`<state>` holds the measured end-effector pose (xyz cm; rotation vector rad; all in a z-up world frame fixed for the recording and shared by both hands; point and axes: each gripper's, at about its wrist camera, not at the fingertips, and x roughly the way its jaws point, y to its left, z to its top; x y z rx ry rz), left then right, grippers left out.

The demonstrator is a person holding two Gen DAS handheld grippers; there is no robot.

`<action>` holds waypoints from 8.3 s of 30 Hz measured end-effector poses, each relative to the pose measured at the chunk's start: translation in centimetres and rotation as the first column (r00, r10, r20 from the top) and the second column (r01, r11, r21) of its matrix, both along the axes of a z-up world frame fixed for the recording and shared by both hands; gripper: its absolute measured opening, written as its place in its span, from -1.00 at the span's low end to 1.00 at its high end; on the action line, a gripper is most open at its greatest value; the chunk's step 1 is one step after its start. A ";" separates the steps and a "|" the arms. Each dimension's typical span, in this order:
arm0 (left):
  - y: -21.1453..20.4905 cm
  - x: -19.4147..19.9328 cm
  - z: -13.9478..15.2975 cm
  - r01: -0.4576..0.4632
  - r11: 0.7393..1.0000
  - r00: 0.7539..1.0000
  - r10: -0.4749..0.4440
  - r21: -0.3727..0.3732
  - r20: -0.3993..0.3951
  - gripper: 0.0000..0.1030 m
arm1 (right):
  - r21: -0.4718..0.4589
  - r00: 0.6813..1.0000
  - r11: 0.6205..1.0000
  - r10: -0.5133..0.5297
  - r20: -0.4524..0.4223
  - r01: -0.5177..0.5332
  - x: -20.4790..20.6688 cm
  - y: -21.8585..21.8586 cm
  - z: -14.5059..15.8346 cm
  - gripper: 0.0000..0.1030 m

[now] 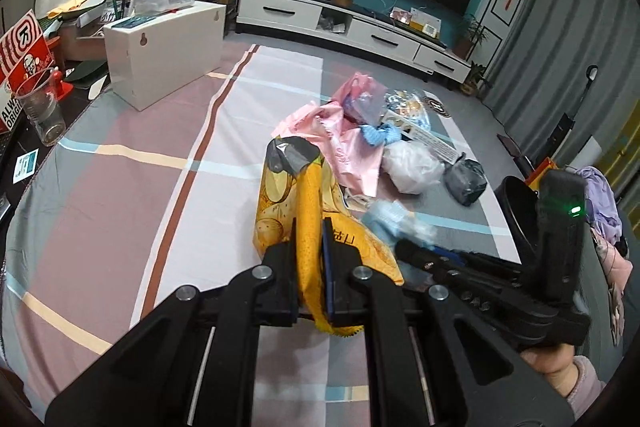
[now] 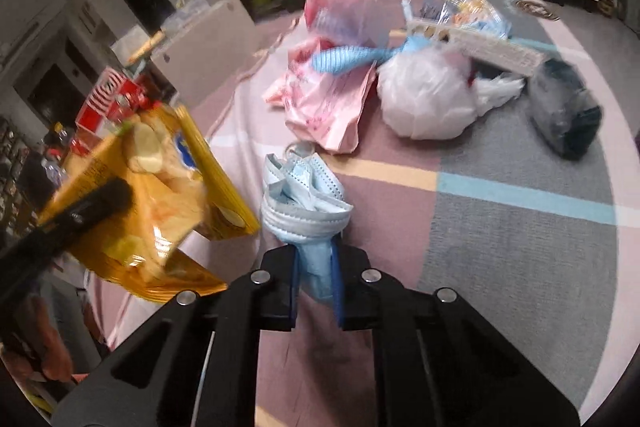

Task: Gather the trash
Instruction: 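Carry both items to the bin and open both tools to drop them, then grasp the white plastic bag with left tool while right tool grasps dark green bag, then carry both bags over the black bin and lower them in, then open both tools over the bin and move back toward the rug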

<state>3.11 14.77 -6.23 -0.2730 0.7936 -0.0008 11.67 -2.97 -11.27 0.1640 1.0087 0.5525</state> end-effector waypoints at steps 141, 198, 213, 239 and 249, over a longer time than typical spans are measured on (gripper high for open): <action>-11.5 19.6 -7.2 0.073 0.985 0.974 -0.104 -0.153 -0.203 -0.47 | -0.183 0.981 0.968 -0.154 0.121 0.174 10.7 -11.3 -2.0 -0.08; -25.9 7.2 2.7 0.468 0.881 0.882 -0.470 0.062 0.022 -0.60 | -0.005 0.808 0.836 -0.530 0.256 0.549 -7.4 -28.2 5.7 -0.15; -37.9 14.4 -0.7 0.554 0.812 0.828 -0.560 0.183 -0.023 -0.53 | -0.009 0.752 0.768 -0.625 0.207 0.641 -2.3 -34.8 2.3 -0.13; -33.5 13.4 -1.5 0.497 0.855 0.866 -0.498 0.145 -0.030 0.41 | 0.008 0.750 0.759 -0.646 0.141 0.651 -3.1 -34.5 2.1 0.34; -23.1 9.6 -0.9 0.354 0.933 0.935 -0.352 0.070 -0.034 0.52 | -0.020 0.818 0.820 -0.568 0.093 0.572 -4.7 -29.8 2.4 0.37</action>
